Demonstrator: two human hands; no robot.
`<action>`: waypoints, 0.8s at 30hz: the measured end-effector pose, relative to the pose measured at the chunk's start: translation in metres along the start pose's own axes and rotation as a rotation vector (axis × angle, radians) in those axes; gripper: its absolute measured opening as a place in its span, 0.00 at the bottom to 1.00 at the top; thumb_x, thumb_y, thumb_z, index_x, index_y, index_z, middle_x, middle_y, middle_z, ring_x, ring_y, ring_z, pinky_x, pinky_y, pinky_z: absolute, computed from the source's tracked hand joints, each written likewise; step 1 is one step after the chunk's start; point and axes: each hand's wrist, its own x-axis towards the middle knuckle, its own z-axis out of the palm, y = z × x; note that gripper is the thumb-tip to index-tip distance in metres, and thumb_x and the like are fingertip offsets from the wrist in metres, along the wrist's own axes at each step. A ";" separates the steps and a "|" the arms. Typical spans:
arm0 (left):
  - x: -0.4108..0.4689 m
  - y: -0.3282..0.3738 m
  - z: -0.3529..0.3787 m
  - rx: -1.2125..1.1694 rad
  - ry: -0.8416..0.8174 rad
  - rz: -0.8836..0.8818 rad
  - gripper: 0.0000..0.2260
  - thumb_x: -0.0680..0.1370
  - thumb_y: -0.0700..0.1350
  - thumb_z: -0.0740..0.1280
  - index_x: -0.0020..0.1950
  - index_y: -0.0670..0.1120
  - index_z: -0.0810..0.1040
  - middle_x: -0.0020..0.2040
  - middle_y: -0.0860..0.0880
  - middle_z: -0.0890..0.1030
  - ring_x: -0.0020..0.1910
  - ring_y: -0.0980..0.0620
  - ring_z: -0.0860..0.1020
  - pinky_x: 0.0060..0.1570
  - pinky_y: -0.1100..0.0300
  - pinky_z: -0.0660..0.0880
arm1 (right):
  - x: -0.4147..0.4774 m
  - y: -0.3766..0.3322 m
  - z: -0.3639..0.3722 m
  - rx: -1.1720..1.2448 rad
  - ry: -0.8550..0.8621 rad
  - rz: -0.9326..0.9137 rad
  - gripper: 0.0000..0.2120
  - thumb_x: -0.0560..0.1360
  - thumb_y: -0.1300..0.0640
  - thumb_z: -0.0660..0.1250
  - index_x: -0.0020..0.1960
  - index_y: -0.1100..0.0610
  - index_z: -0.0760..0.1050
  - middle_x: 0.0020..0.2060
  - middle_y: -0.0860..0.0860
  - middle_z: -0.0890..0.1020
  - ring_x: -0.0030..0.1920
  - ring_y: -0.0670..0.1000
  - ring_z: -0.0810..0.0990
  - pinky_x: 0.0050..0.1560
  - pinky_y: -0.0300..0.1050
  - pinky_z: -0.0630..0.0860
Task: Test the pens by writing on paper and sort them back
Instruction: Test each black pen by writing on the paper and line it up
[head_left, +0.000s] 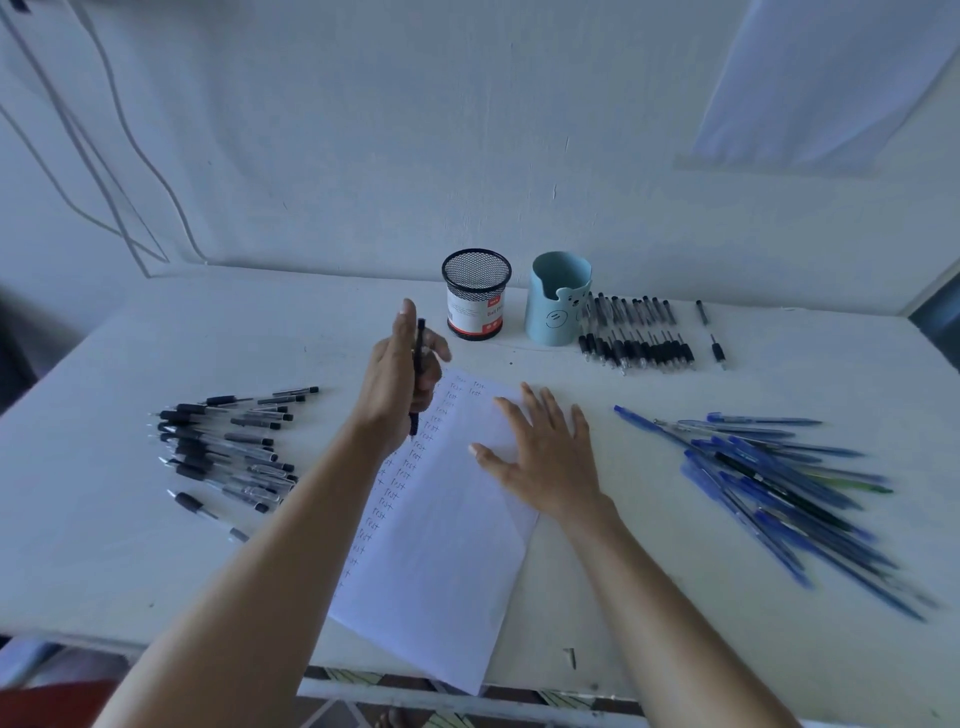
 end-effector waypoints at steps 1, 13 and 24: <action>0.000 0.000 0.001 -0.056 0.003 -0.044 0.26 0.83 0.58 0.54 0.31 0.47 0.71 0.25 0.50 0.59 0.24 0.54 0.51 0.26 0.62 0.48 | 0.000 0.000 0.000 0.007 0.007 -0.001 0.34 0.76 0.28 0.52 0.78 0.41 0.54 0.81 0.47 0.49 0.80 0.50 0.44 0.77 0.59 0.40; 0.018 -0.020 0.005 -0.347 0.122 -0.102 0.09 0.84 0.43 0.61 0.58 0.44 0.80 0.53 0.49 0.82 0.24 0.57 0.64 0.23 0.66 0.58 | -0.007 0.009 -0.003 -0.034 -0.045 -0.077 0.40 0.70 0.31 0.35 0.80 0.41 0.47 0.81 0.46 0.44 0.80 0.50 0.39 0.77 0.57 0.37; 0.040 -0.044 0.023 -0.284 0.155 -0.114 0.24 0.85 0.54 0.56 0.44 0.36 0.79 0.40 0.43 0.82 0.37 0.44 0.84 0.40 0.57 0.81 | -0.005 0.007 0.000 -0.007 -0.009 -0.072 0.35 0.73 0.34 0.38 0.79 0.41 0.51 0.81 0.48 0.48 0.80 0.52 0.42 0.77 0.59 0.37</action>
